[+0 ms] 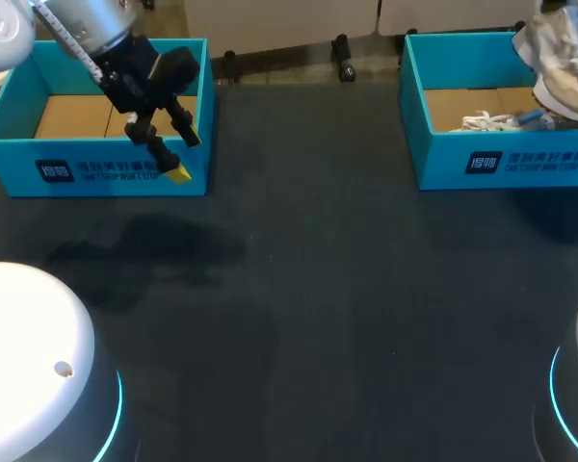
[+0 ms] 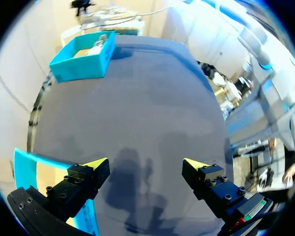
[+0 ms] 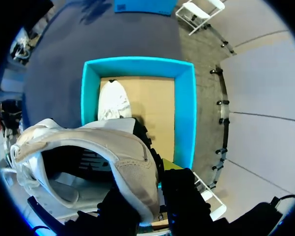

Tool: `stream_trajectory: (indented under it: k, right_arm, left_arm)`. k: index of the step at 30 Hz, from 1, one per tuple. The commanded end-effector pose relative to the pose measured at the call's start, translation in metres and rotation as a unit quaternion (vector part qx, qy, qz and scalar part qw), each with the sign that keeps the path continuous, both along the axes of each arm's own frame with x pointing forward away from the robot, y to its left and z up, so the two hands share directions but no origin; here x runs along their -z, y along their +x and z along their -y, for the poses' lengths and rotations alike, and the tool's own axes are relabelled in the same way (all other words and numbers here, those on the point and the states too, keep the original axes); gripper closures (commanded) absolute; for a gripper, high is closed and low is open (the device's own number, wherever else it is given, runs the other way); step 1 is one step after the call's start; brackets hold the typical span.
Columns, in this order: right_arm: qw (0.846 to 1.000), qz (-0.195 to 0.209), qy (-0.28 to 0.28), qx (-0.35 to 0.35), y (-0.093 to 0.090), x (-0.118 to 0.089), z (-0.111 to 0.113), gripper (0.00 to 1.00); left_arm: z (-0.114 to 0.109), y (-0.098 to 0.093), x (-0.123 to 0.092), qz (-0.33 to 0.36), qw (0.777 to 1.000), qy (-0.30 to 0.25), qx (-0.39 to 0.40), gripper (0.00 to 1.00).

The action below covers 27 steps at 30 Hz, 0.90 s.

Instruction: Take the shoe out of the shoebox, open the shoe tongue, remove and reinsert the insole, then place the shoe into the shoebox

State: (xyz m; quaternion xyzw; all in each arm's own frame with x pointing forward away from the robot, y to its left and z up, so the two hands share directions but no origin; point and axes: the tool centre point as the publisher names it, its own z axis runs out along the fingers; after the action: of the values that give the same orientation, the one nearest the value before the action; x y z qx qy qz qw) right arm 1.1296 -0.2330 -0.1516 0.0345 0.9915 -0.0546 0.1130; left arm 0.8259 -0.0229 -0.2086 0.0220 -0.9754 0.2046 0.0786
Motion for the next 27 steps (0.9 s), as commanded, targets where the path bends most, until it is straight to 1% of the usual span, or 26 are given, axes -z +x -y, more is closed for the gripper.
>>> stream_trajectory:
  k: [1,6,9,13,19,22,27]
  right_arm:
    - [1.000,-0.005,0.003,0.025,0.014,-0.001,0.006,1.00]
    - [0.998,-0.004,0.003,0.068,0.024,0.000,0.014,1.00]
    - [0.995,-0.005,-0.001,0.096,0.029,0.000,0.020,1.00]
    - [0.989,0.006,0.002,0.148,0.032,0.000,0.028,1.00]
    - [0.972,0.025,0.018,0.234,0.036,0.002,0.044,1.00]
    - [0.962,0.034,0.021,0.268,0.037,0.003,0.050,1.00]
    - [0.940,0.059,0.038,0.335,0.036,0.004,0.057,1.00]
  left_arm:
    - [-0.001,-0.007,-0.005,0.006,0.999,0.013,-0.036,0.00]
    - [0.000,0.000,-0.005,-0.010,0.993,0.039,-0.107,0.00]
    - [0.000,0.003,-0.005,-0.015,0.989,0.042,-0.141,0.00]
    - [0.000,0.005,-0.007,-0.021,0.981,0.042,-0.188,0.00]
    - [0.003,0.008,-0.008,-0.022,0.968,0.051,-0.246,0.00]
    - [0.004,0.007,-0.008,-0.008,0.962,0.060,-0.265,0.00]
    - [0.001,0.008,-0.011,-0.015,0.948,0.063,-0.312,0.00]
